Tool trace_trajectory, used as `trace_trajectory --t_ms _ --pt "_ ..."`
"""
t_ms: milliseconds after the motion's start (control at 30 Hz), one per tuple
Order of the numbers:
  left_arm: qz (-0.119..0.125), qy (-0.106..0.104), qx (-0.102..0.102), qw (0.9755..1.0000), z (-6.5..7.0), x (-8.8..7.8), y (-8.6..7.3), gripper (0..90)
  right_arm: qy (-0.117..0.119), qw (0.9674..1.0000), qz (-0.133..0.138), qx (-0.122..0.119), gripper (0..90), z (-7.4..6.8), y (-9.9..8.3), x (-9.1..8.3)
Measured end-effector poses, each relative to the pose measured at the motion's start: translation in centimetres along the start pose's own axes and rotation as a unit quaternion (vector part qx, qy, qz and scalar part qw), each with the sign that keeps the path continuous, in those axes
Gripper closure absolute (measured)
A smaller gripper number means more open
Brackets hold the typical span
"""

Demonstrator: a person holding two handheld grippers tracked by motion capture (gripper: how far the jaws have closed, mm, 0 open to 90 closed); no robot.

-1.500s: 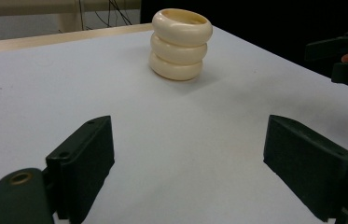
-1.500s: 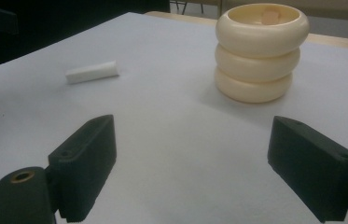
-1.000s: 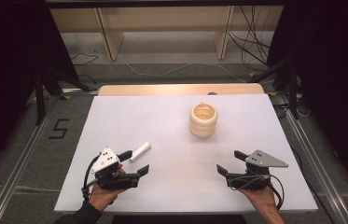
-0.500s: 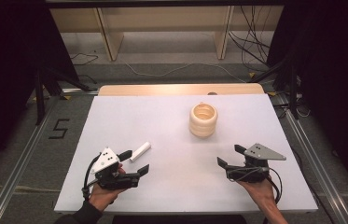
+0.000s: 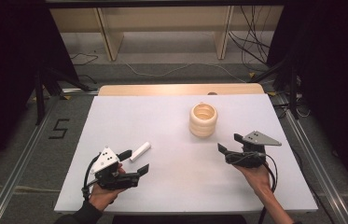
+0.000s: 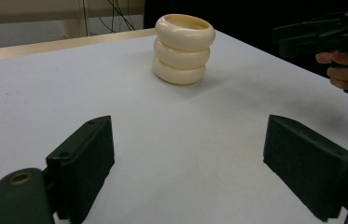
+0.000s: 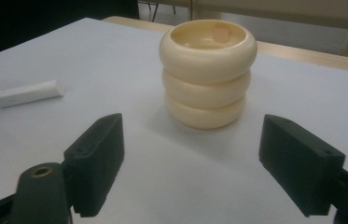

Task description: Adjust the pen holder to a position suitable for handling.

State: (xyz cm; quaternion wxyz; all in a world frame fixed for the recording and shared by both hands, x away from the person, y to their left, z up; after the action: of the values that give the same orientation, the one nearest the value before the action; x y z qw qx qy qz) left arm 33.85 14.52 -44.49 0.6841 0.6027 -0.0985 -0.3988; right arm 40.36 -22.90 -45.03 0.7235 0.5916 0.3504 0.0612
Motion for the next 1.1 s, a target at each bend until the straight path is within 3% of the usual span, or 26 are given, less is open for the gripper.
trace_trajectory --t_ms 133,433,633,833,1100 --pt "0.001 0.001 -0.001 1.0 0.0 0.0 0.0 15.4 -0.014 0.9999 -0.008 0.001 31.5 0.7 0.1 0.7" --pt "0.001 0.001 0.0 1.0 -0.1 0.0 0.0 15.4 -0.036 0.9988 -0.017 0.029 51.9 3.1 0.4 3.0" --pt "0.001 0.001 0.002 1.0 0.0 0.0 0.0 15.4 -0.048 0.9981 -0.025 0.028 62.2 3.9 0.5 4.0" --pt "0.001 0.002 0.002 1.0 0.0 0.1 0.0 15.4 -0.059 0.997 -0.042 0.028 79.0 4.7 0.6 5.8" --pt "0.004 0.004 0.001 1.0 -0.1 0.0 0.1 15.4 -0.052 0.9965 -0.054 0.036 89.7 5.3 0.7 8.0"
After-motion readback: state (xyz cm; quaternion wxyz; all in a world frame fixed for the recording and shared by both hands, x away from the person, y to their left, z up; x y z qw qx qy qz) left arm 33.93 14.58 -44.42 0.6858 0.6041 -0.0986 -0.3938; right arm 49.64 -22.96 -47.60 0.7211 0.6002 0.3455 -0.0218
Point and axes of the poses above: each handheld gripper's, and its own axes: x roughly forward along the jaws, y roughly out of its top, z roughly to its right, the point moved 4 cm from there along x, roughly forward along the jaws, and after that the axes turned 6 degrees about -x, right-handed, at the moved point
